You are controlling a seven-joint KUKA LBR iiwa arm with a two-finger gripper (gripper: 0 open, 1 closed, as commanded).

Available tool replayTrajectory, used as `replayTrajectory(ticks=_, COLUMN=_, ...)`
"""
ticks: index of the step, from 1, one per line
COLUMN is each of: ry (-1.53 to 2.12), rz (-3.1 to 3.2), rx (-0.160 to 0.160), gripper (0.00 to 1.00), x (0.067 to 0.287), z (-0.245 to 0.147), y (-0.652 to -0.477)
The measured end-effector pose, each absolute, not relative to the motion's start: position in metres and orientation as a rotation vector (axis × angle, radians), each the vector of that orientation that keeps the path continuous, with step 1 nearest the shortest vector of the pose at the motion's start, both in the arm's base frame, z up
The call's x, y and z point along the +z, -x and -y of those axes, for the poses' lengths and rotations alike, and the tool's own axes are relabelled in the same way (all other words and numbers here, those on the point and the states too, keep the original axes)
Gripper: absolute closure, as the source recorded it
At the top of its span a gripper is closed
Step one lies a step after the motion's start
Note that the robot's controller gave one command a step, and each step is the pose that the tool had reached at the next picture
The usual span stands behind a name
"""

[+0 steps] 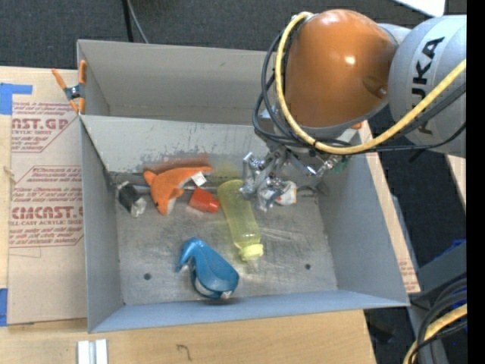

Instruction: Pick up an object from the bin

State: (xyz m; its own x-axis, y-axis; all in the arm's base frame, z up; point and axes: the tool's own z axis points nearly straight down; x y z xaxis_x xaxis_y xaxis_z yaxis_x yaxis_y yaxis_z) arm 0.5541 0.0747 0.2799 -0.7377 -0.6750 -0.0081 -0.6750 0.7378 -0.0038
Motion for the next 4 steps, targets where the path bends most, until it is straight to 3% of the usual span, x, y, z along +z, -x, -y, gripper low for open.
replayTrajectory(ticks=1, ry=1.295, rz=-2.853, rx=-0.003, gripper=1.0, x=0.258, z=-0.072, y=-0.551)
replayTrajectory(ticks=2, ry=1.617, rz=-2.693, rx=0.005, gripper=0.0, x=0.157, z=-0.059, y=-0.548)
replayTrajectory(ticks=3, ry=1.616, rz=-2.692, rx=0.004, gripper=0.0, x=0.157, z=-0.06, y=-0.549)
replayTrajectory(ticks=4, ry=2.144, rz=-2.312, rx=0.009, gripper=1.0, x=0.085, z=-0.055, y=-0.579)
